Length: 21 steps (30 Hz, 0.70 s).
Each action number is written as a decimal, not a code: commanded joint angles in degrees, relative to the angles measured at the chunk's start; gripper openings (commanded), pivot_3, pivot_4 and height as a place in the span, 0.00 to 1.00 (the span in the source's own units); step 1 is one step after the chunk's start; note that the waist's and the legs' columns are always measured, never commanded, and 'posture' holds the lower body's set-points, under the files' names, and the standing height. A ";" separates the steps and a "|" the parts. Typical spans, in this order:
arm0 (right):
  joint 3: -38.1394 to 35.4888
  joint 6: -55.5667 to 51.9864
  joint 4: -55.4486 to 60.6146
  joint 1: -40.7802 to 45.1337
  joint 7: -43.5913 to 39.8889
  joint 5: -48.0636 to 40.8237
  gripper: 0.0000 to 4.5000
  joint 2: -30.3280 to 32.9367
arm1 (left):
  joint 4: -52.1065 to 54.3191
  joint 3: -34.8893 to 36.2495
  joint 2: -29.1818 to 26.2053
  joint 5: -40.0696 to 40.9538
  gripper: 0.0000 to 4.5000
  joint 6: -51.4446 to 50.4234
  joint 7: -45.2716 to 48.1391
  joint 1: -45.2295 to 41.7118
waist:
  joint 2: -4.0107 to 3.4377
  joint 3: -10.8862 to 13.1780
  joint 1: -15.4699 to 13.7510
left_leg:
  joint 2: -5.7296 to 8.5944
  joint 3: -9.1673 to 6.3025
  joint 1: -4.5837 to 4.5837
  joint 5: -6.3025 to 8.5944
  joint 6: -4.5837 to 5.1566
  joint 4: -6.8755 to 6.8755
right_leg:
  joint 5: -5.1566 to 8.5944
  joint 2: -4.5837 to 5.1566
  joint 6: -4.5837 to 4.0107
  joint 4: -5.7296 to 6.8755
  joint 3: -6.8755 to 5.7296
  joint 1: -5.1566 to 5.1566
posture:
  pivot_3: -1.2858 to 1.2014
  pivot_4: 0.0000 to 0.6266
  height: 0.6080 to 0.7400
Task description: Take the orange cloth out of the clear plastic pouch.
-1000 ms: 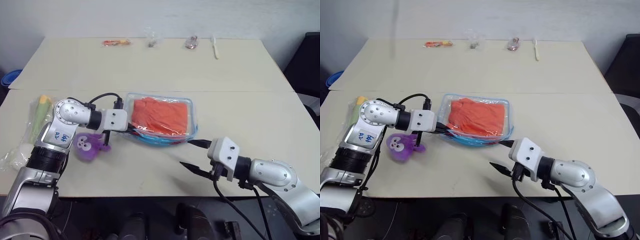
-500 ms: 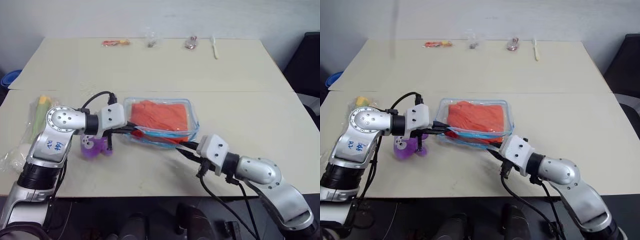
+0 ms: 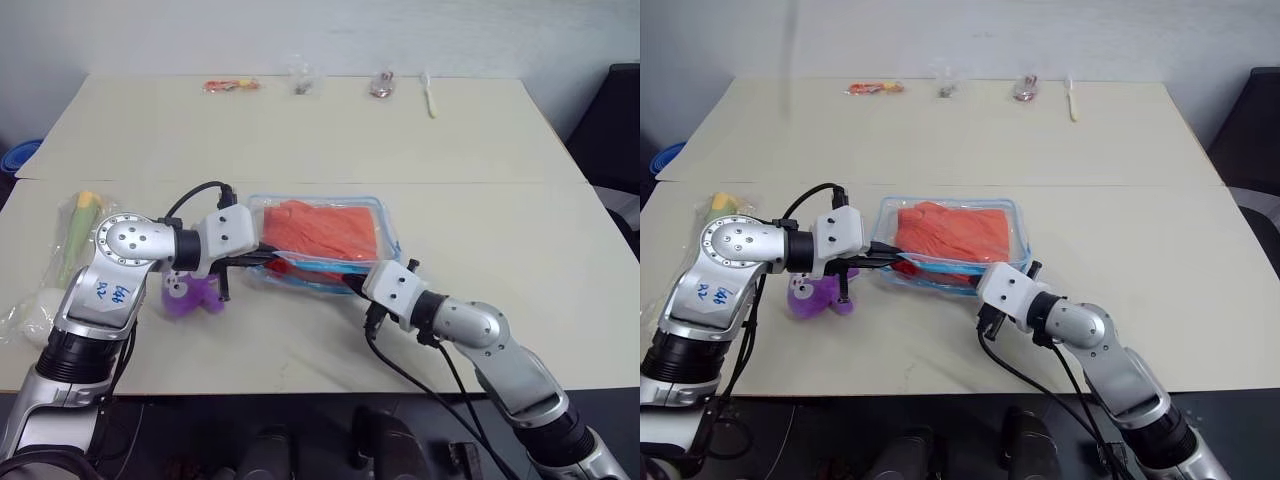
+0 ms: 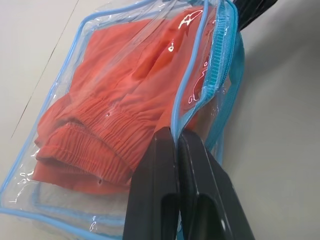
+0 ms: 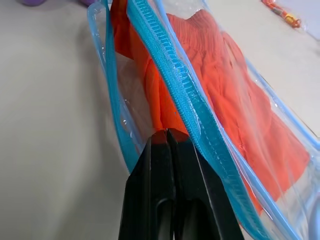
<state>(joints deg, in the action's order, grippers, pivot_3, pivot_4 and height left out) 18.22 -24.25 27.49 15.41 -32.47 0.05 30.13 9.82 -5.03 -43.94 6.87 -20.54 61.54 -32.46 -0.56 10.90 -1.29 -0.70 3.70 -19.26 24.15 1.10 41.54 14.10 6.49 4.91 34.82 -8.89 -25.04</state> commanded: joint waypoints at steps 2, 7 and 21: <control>-0.40 1.80 0.99 0.84 0.65 1.42 0.01 -1.36 | 2.58 0.09 -0.99 0.58 0.00 1.00 0.39 -0.38 | 0.00 0.00 0.02 | 0.00 0.00 0.00 0.00 0.00 0.00 | 0.00 0.00 0.00 0.00 0.00 0.00 | 0.52 0.24 1.00; -0.59 2.69 1.31 0.86 0.02 1.69 0.01 -2.07 | 2.72 -0.76 -2.12 0.10 0.00 3.03 1.84 0.48 | 0.00 0.00 0.07 | 0.00 0.00 0.00 0.00 0.00 0.00 | 0.00 0.00 0.00 0.00 0.00 0.00 | 0.52 0.24 1.00; -1.02 3.49 0.59 1.31 -0.23 1.36 0.00 -2.45 | 2.06 -1.38 -4.41 0.66 0.21 4.10 5.50 0.29 | -0.01 0.00 0.10 | -0.01 0.00 0.00 0.00 0.00 -0.02 | 0.00 -0.01 0.00 0.00 0.00 -0.01 | 0.52 0.24 1.00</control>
<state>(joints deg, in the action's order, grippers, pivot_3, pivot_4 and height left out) 18.18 -22.28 26.90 16.45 -32.55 1.39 28.23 10.66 -7.01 -47.47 6.85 -17.41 66.60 -31.25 -0.56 10.90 -1.19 -0.70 3.70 -19.26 24.15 1.10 41.53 14.10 6.48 4.91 34.82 -8.89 -25.05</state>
